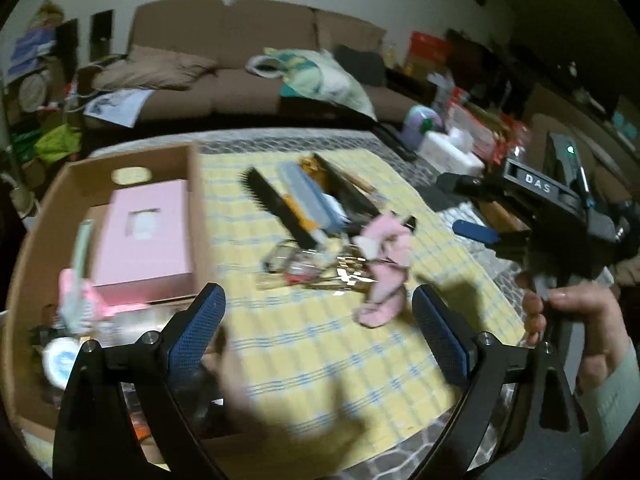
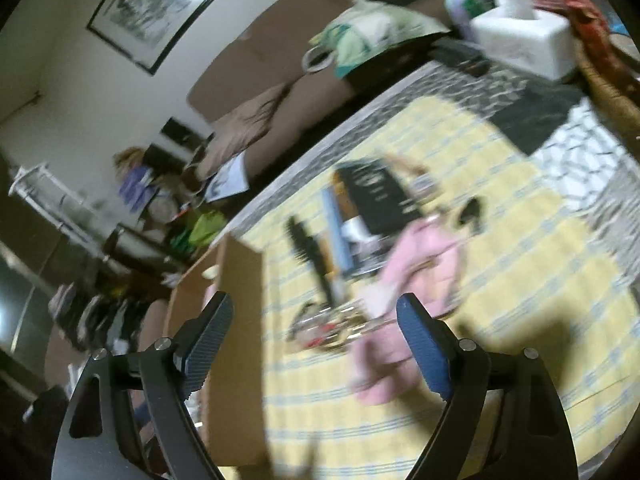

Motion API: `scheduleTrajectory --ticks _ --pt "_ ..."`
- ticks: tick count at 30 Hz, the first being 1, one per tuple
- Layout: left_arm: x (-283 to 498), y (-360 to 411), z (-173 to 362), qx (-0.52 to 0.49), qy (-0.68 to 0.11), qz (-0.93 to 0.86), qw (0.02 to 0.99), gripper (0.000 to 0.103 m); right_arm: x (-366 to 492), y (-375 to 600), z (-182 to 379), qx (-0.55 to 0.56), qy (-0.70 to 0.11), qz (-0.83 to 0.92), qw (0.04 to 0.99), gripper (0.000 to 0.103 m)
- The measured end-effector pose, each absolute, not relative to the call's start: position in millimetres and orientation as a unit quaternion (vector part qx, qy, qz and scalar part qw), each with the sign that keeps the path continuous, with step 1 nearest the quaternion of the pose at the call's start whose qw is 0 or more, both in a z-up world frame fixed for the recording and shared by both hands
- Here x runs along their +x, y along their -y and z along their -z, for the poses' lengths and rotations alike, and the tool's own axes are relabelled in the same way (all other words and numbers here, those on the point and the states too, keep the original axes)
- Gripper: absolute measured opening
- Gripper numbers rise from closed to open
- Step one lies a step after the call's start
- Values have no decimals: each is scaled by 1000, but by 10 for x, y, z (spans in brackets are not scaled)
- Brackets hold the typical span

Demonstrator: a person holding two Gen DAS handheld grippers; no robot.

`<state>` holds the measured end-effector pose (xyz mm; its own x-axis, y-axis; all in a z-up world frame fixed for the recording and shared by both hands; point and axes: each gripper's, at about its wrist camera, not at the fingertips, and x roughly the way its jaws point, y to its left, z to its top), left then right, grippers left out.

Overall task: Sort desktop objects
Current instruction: 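Open both tools in the box and withdraw them toward the table items, then grasp the black round hairbrush with the left tool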

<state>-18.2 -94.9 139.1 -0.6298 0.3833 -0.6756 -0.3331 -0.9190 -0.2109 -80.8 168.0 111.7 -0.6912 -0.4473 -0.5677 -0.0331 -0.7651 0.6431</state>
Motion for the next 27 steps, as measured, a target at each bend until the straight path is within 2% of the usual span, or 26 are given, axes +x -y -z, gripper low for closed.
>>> scheduleTrajectory --ticks 4,7,18,21,23,24,27 --pt "-414 619 -1295 -398 26 -896 194 94 -850 -1944 -1003 383 304 867 96 87" --pt "-757 502 -1229 -416 53 -890 177 94 -907 -2043 -929 388 303 865 94 87" --pt "-2300 531 -666 -480 105 -870 52 94 -1290 -1899 -844 388 283 869 121 85" --pt "-2598 619 -560 -496 119 -859 44 90 -1373 -1729 -880 388 237 879 143 78" --pt "-2759 615 -502 -507 114 -853 44 90 -1415 -1542 -914 386 186 889 162 65" --pt "-2824 601 -477 -512 106 -852 41 90 -1442 -1425 -916 387 156 892 174 63" --pt "-2946 572 -384 -525 97 -844 47 90 -1544 -1174 -853 401 129 884 202 50"
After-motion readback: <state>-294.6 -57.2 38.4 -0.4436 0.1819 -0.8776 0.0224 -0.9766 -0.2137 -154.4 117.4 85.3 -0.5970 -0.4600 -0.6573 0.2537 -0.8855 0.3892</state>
